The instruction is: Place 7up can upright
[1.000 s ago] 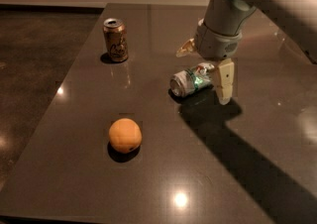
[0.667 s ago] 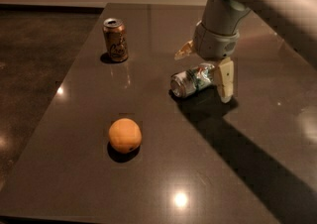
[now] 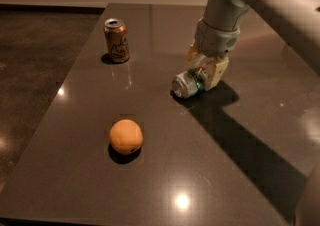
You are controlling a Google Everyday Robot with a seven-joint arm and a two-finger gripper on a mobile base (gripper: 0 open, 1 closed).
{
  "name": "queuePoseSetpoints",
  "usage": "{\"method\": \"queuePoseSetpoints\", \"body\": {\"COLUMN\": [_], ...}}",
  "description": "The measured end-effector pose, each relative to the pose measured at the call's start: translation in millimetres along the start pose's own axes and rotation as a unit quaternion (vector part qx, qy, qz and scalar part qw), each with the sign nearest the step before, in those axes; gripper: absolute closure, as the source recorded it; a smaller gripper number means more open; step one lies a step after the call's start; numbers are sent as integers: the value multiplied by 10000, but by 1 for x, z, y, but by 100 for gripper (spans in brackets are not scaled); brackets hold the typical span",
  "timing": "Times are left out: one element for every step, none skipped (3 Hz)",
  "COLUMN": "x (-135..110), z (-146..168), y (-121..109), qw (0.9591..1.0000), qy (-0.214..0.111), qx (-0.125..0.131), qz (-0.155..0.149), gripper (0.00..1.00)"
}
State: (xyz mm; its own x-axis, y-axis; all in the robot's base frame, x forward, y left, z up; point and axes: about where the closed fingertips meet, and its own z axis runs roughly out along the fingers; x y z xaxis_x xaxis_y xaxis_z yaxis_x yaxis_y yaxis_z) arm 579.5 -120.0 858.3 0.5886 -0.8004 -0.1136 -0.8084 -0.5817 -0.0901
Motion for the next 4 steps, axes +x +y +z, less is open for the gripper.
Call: {"method": "queuePoseSetpoints", "body": {"x": [3,9,28,38], "z": [-11,-33,-75,-100], "y": [-1,0,-1,0], "qw": [9995,9951,9776,9588], "qy": [207,697,1377,1811], "qx": [220,699,1527,1923], "qz": [27,-73,-447,-1049], "gripper": [81,100,100,100]}}
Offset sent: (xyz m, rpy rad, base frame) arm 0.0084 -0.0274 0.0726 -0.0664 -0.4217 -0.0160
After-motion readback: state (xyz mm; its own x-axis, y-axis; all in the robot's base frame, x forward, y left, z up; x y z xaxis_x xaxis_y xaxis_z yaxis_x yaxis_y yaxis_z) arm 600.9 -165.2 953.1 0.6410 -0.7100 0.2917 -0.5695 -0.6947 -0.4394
